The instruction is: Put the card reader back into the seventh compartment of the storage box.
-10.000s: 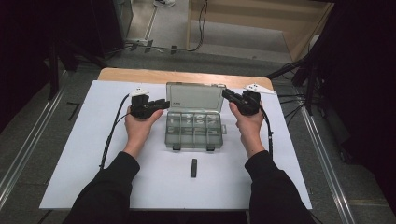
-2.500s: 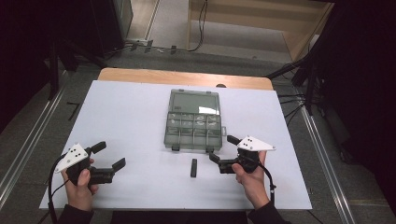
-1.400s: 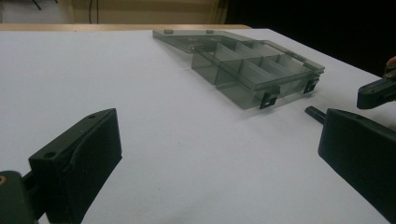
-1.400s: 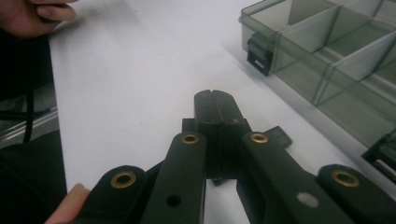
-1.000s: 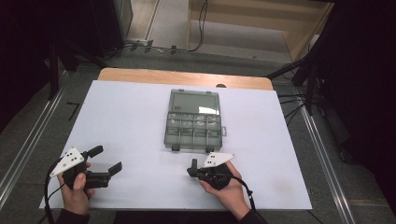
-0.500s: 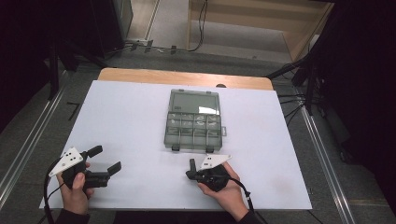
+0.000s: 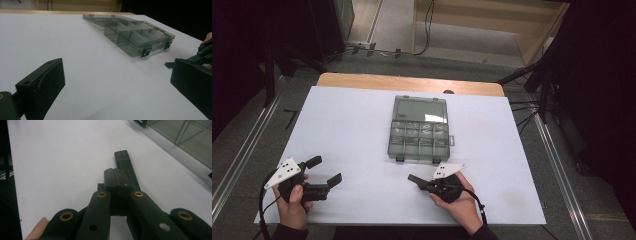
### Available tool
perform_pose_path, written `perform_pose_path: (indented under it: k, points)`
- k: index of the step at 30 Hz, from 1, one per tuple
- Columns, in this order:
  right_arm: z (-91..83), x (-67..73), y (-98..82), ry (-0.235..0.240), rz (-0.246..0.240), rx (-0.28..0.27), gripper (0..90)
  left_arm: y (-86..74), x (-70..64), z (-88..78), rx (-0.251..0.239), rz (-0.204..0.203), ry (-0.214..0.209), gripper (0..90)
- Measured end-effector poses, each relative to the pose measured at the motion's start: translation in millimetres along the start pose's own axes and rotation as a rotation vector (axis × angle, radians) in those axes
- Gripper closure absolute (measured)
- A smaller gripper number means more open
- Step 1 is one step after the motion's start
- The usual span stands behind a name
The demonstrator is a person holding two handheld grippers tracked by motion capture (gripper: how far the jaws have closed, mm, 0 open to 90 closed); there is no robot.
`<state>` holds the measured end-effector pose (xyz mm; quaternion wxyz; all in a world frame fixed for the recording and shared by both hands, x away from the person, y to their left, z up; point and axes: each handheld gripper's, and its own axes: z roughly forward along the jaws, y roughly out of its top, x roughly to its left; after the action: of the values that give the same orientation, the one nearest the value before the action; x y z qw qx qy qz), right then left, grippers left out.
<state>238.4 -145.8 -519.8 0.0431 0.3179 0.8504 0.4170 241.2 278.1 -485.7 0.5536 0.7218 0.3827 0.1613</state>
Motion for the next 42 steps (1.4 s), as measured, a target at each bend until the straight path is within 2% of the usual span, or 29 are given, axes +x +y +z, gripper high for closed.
perform_pose_path:
  k: [3,9,11,13,15,21,26,33,36,39,42]
  points:
    - [-0.4,-0.5,-0.2,-0.011,-0.013,0.007,88.6,0.1,-0.2,0.1,0.001,0.000,0.000,0.0]
    - [-8.9,-2.2,3.5,0.014,-0.058,-0.020,87.7,0.3,-0.4,-0.2,-0.003,0.001,-0.003,0.0]
    - [-15.4,-4.0,7.5,0.009,-0.064,-0.038,80.0,0.2,-0.3,0.0,-0.003,0.002,-0.002,0.0]
    - [-19.5,-6.6,11.7,0.014,-0.066,-0.043,76.2,0.0,0.0,0.2,-0.002,0.002,-0.001,0.0]
    - [-19.3,-6.9,16.6,-0.018,-0.090,-0.033,69.5,0.0,-0.3,0.7,-0.003,0.005,-0.003,0.0]
    - [-8.7,-6.5,21.3,-0.038,-0.120,-0.002,65.5,-0.1,-0.8,1.4,0.000,0.010,-0.002,0.0]
    - [4.3,-7.4,23.6,-0.047,-0.151,0.036,64.7,-0.4,-0.4,0.8,0.001,0.008,-0.002,0.0]
    - [13.5,-10.8,20.1,-0.042,-0.153,0.065,64.2,-0.6,0.0,0.5,-0.003,0.006,-0.004,0.0]
    - [13.4,-11.5,18.8,-0.038,-0.153,0.056,64.5,-0.4,-0.3,0.6,-0.001,0.008,-0.004,0.0]
    - [13.1,-9.2,17.0,-0.055,-0.171,0.053,66.0,-0.3,-0.8,1.1,0.002,0.010,-0.002,0.0]
    - [12.5,-7.7,15.6,-0.062,-0.176,0.049,70.4,-0.2,-0.8,1.1,0.001,0.010,-0.002,0.0]
